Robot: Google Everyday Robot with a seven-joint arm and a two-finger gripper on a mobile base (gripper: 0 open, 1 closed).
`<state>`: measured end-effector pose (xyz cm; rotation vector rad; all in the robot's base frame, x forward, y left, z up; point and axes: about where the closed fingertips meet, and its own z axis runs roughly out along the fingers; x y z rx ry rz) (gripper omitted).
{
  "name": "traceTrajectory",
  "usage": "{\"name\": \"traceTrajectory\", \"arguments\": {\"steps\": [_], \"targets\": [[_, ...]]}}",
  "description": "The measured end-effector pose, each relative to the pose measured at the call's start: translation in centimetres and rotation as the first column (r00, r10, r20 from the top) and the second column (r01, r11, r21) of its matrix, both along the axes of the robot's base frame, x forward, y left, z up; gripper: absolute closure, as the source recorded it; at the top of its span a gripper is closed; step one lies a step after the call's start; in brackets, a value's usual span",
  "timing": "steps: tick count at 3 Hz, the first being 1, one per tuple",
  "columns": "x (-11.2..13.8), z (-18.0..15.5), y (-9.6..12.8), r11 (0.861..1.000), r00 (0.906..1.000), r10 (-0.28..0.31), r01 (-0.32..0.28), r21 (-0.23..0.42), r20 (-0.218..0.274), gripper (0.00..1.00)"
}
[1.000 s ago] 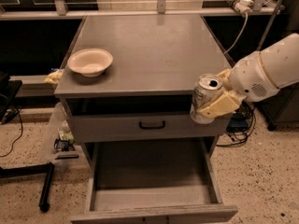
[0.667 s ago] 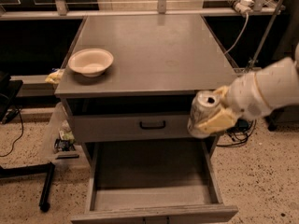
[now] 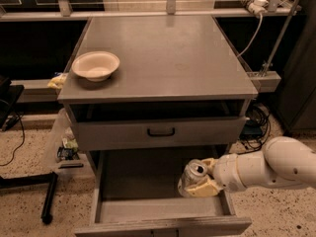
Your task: Place 7up can into middle drawer
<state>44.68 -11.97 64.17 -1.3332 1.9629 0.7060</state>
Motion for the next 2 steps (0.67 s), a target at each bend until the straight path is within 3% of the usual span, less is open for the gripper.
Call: {"name": "traceTrajectory", "arguments": {"steps": [1, 2], "targets": [[0.0, 0.1, 0.0, 1.000, 1.0000, 0.003, -0.003, -0.002, 0.001, 1.00], [0.3, -1.3, -0.5, 0.999, 0.9973, 0.028, -0.025, -0.045, 0.069, 1.00]]}}
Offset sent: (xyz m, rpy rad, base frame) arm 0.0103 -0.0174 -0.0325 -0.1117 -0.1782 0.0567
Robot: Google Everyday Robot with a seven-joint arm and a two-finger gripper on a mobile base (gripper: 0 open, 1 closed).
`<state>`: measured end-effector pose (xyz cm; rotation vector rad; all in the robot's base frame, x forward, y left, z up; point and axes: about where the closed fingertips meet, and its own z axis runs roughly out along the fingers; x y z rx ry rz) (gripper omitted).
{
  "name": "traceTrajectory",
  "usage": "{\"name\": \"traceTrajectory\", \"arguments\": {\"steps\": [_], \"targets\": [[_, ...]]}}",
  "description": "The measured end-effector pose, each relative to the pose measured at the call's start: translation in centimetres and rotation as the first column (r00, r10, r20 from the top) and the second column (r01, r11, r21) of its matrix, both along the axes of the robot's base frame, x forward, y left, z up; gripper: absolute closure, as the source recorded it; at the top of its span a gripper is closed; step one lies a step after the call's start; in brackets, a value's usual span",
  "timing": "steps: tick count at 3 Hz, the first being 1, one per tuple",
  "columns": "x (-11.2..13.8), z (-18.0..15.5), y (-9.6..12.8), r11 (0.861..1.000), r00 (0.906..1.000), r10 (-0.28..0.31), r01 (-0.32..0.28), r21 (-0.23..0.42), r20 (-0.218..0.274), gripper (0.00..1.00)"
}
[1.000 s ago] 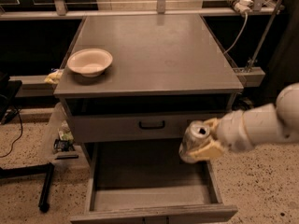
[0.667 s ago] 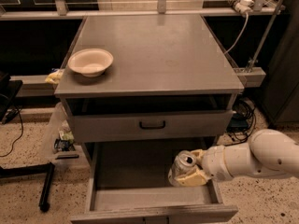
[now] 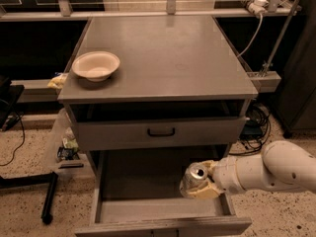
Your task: Place 7up can into middle drawer
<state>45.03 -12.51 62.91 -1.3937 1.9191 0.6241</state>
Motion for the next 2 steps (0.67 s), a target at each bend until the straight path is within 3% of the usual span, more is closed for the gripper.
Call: {"name": "traceTrajectory", "arguments": {"steps": [1, 2], "targets": [[1.8, -2.9, -0.3, 0.998, 0.9959, 0.046, -0.043, -0.037, 0.078, 1.00], [4.1, -6.3, -0.3, 0.997, 0.9918, 0.072, -0.067, -0.042, 0.106, 1.00]]}}
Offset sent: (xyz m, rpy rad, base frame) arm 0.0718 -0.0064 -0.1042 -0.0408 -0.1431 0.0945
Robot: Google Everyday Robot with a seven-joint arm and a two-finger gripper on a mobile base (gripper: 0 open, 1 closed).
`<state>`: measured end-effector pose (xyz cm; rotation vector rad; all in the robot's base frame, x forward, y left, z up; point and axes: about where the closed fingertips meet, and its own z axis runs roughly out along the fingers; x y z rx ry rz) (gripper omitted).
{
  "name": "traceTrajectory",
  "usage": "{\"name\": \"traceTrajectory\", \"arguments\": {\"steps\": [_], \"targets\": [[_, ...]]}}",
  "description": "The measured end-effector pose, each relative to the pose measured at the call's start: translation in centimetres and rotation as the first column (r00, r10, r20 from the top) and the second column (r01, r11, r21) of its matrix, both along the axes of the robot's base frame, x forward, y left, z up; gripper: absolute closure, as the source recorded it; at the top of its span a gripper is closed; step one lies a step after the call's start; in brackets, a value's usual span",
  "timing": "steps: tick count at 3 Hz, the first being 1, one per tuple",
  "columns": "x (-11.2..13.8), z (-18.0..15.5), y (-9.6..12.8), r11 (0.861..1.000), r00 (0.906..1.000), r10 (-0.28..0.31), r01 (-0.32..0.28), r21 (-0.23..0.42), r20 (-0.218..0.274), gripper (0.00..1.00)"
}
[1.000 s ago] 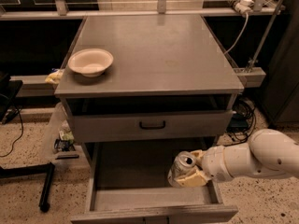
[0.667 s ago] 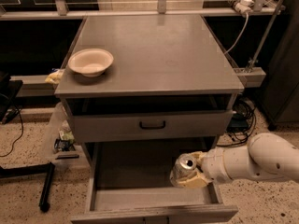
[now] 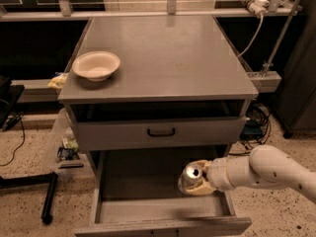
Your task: Place 7up can into middle drawer
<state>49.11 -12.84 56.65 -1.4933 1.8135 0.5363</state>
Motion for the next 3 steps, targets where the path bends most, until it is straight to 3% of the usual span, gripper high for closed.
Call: {"name": "traceTrajectory", "arguments": {"steps": [3], "targets": [[3.6, -10.4, -0.8, 1.000, 0.9969, -0.009, 0.006, -0.030, -0.078, 1.00]]}}
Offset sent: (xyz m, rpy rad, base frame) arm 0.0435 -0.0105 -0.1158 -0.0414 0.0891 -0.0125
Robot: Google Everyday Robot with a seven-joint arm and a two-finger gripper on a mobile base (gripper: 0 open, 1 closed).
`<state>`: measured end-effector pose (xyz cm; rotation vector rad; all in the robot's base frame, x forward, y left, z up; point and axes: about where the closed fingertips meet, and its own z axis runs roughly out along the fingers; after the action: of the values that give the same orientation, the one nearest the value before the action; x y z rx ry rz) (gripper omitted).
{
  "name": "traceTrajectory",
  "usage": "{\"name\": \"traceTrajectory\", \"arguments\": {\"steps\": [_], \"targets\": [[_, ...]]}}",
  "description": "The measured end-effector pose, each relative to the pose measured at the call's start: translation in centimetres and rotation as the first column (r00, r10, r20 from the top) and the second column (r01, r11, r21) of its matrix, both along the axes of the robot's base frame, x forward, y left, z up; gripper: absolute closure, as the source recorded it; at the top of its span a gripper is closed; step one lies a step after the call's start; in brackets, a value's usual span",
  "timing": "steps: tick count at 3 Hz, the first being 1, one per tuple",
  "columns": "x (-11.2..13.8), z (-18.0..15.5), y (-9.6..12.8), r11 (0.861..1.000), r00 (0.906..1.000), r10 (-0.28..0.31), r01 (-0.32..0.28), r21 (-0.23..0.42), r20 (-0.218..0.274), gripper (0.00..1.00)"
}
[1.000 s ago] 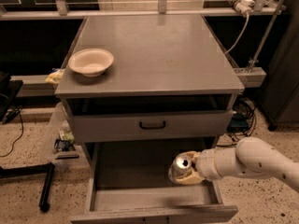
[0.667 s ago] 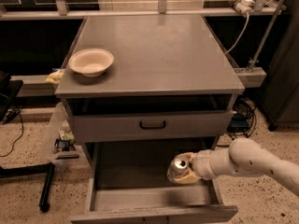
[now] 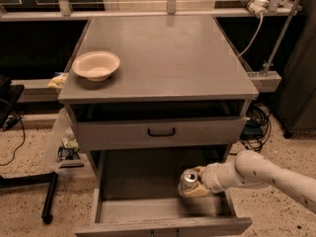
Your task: Place 7up can into middle drawer
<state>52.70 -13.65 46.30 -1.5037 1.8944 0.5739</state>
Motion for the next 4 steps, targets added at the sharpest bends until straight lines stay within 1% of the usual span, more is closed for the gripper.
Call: {"name": "traceTrajectory", "arguments": {"steps": [2, 4], "targets": [[1.6, -3.7, 0.0, 1.000, 0.9998, 0.016, -0.016, 0.009, -0.012, 1.00], [1.8, -6.6, -0.1, 1.000, 0.9991, 0.028, -0.028, 0.004, -0.033, 1.00]]}}
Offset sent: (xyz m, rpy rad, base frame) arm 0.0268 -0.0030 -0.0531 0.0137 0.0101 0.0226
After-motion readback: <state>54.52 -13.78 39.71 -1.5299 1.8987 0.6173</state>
